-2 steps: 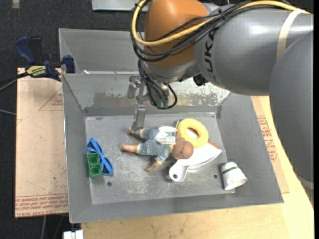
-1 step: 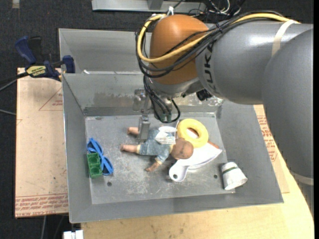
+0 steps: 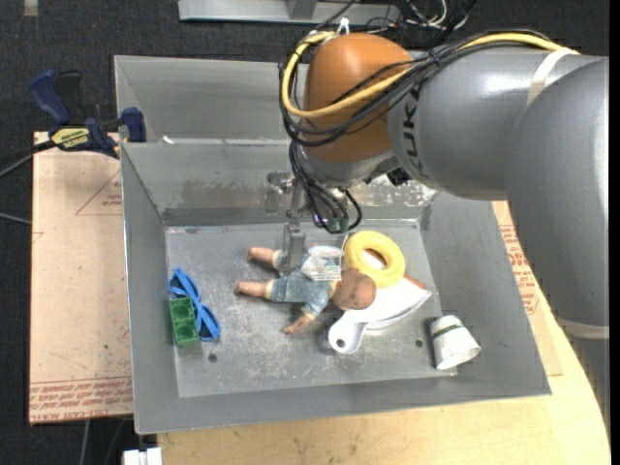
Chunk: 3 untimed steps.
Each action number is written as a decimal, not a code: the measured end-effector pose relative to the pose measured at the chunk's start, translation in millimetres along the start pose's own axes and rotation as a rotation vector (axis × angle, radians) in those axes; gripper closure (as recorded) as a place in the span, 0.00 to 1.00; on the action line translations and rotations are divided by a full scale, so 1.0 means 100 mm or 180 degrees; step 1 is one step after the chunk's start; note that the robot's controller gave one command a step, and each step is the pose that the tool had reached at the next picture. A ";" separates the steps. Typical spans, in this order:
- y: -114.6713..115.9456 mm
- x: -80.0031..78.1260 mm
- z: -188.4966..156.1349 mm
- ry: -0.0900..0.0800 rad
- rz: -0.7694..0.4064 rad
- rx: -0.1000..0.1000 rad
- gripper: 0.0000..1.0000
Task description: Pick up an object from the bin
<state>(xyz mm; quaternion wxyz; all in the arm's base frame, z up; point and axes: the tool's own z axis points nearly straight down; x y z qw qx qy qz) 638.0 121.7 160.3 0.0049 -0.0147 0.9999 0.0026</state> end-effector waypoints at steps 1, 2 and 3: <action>-0.02 0.36 0.30 0.0001 -0.0137 0.0005 0.00; -0.11 0.35 0.72 0.0005 -0.0602 -0.0006 0.00; -0.13 0.36 0.89 -0.0014 -0.0374 -0.0006 1.00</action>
Offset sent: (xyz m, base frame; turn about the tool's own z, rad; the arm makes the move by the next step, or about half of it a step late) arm -0.0183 -0.0206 -0.0896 -0.2095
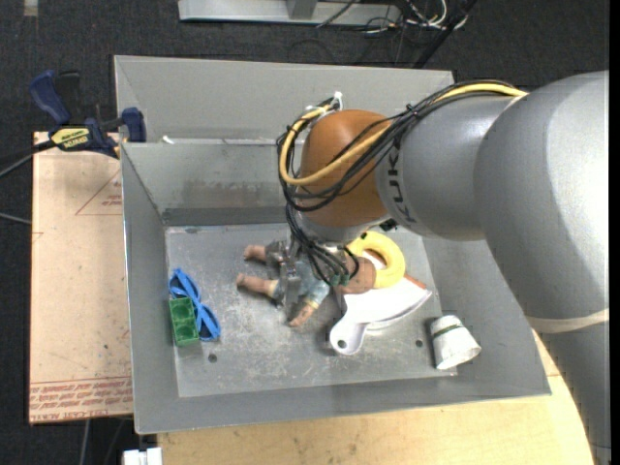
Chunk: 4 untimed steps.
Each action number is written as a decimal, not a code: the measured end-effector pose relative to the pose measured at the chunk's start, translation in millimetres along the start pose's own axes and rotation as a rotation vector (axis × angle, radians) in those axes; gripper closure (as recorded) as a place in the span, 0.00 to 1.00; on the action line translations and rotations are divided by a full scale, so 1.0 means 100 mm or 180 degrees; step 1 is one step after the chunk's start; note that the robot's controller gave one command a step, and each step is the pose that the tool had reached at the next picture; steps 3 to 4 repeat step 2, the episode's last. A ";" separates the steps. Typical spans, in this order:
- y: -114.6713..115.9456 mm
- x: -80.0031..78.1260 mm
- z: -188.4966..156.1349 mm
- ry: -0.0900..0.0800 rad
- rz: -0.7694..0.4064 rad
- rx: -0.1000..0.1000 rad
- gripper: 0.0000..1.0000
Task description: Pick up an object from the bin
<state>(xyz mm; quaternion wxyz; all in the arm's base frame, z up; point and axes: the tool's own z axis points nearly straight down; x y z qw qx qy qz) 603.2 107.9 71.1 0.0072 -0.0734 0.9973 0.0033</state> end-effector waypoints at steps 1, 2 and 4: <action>0.00 0.00 0.00 0.0000 0.0002 0.0000 1.00; 0.00 -0.08 -1.47 -0.0019 0.0068 -0.0004 1.00; 0.00 -0.08 -1.47 -0.0019 0.0068 -0.0004 1.00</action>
Offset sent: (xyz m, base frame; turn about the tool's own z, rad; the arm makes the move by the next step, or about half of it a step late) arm 0.0046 -0.0013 0.1458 0.0226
